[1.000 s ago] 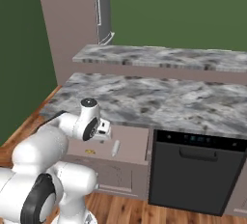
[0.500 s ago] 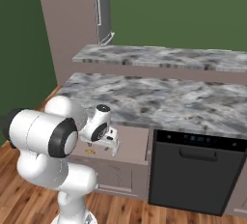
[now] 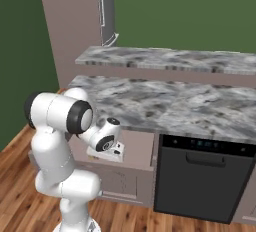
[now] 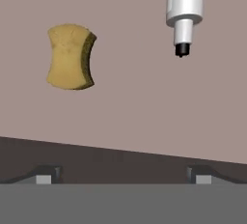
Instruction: Restock the sink supplies by placing the sponge and soap dispenser on the counter and next to the sink. Make sure the soap dispenser is upright.
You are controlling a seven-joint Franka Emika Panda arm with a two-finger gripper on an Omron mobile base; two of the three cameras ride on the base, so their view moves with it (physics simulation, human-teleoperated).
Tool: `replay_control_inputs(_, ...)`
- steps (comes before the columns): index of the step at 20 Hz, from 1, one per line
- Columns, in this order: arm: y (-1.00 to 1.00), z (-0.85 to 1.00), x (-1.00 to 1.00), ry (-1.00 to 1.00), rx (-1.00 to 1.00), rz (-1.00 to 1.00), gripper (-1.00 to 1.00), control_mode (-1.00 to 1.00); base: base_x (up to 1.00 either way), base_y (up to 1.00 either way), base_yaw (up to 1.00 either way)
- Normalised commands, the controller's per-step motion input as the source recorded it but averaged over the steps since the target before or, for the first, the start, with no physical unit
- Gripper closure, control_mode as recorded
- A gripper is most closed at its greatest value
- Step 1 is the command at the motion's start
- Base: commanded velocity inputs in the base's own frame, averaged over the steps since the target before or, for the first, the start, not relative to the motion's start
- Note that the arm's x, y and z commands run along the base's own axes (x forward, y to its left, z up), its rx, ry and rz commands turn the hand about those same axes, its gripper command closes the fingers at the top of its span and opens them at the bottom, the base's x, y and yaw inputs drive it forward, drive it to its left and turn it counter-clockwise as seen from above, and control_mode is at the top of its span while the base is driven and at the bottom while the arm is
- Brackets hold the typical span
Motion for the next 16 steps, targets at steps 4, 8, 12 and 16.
replay_control_inputs(4, 0.00, -0.12, -0.52, 0.03, 0.00, 0.00, -1.00, -1.00, 0.00, 0.00, 0.00)
replay_control_inputs(8, 0.00, 0.00, -0.72, 0.02, 0.00, 0.00, -1.00, -1.00, 0.00, 0.00, 0.00)
replay_control_inputs(12, 0.00, 0.03, -0.92, 0.00, 0.00, 0.00, -1.00, -1.00, 0.00, 0.00, 0.00)
replay_control_inputs(16, 0.00, 0.00, -0.86, 0.04, 0.00, 0.00, -1.00, -1.00, 0.00, 0.00, 0.00)
